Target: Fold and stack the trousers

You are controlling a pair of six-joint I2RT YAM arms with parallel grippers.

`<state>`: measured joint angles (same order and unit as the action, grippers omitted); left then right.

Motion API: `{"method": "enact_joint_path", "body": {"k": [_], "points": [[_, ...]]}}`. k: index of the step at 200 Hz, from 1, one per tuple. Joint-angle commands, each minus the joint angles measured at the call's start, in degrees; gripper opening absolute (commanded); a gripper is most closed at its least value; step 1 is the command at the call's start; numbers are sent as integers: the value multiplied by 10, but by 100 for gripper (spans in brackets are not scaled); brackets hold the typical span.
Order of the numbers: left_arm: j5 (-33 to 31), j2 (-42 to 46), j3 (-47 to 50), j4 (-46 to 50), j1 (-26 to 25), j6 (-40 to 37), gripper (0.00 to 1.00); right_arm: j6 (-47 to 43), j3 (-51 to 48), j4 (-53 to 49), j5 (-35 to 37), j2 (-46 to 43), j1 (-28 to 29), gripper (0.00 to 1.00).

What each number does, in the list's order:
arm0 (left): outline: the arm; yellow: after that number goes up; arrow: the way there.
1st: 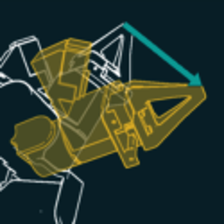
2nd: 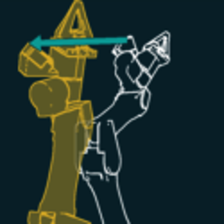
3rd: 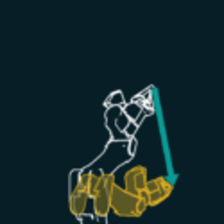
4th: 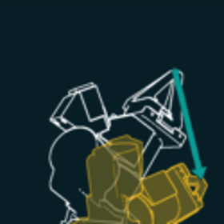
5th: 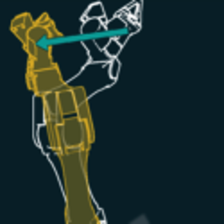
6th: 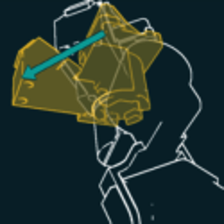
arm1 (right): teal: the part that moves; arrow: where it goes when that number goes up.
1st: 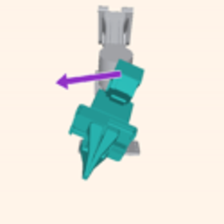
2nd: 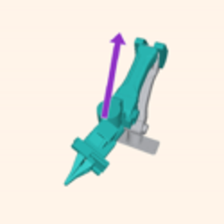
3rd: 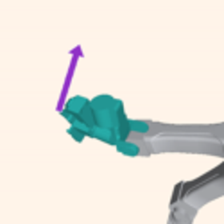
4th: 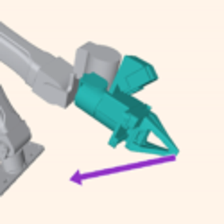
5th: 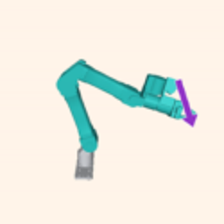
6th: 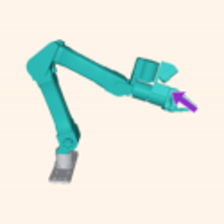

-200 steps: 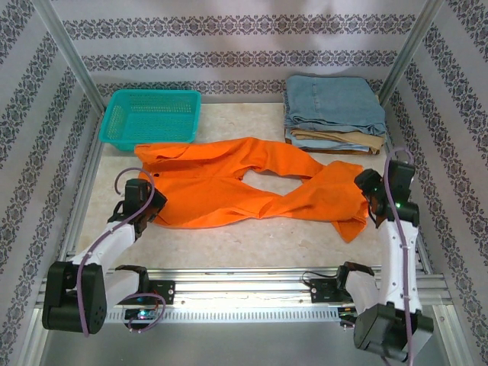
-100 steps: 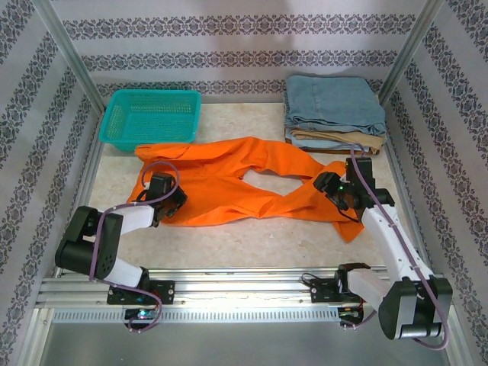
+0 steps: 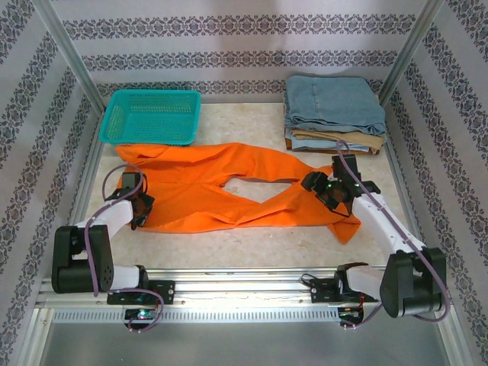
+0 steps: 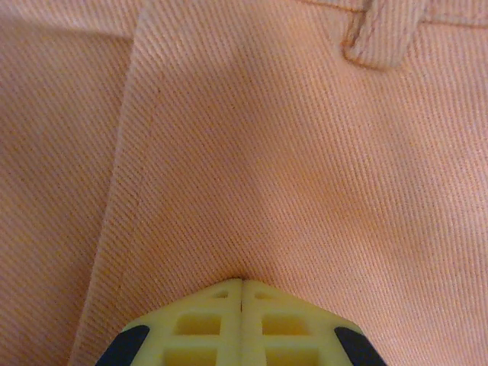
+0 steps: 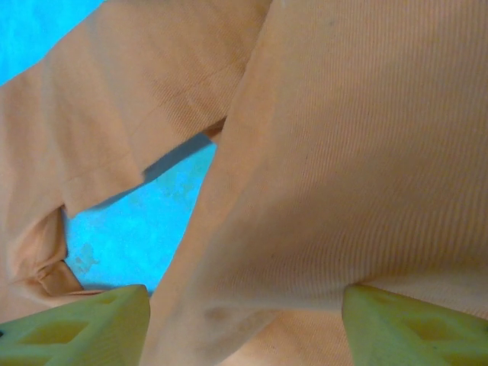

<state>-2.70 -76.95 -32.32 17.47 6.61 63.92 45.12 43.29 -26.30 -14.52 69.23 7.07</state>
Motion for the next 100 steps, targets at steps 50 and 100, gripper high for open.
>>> {"method": "enact_joint_path", "body": {"k": [50, 100], "points": [[-33, 126, 35, 149, 9, -21, 0, 22, 66, 20, -85, 147, 28, 36], [-26, 240, 5, 204, 9, -53, 0, 1, 83, -16, -72, 68, 25, 0]]}}
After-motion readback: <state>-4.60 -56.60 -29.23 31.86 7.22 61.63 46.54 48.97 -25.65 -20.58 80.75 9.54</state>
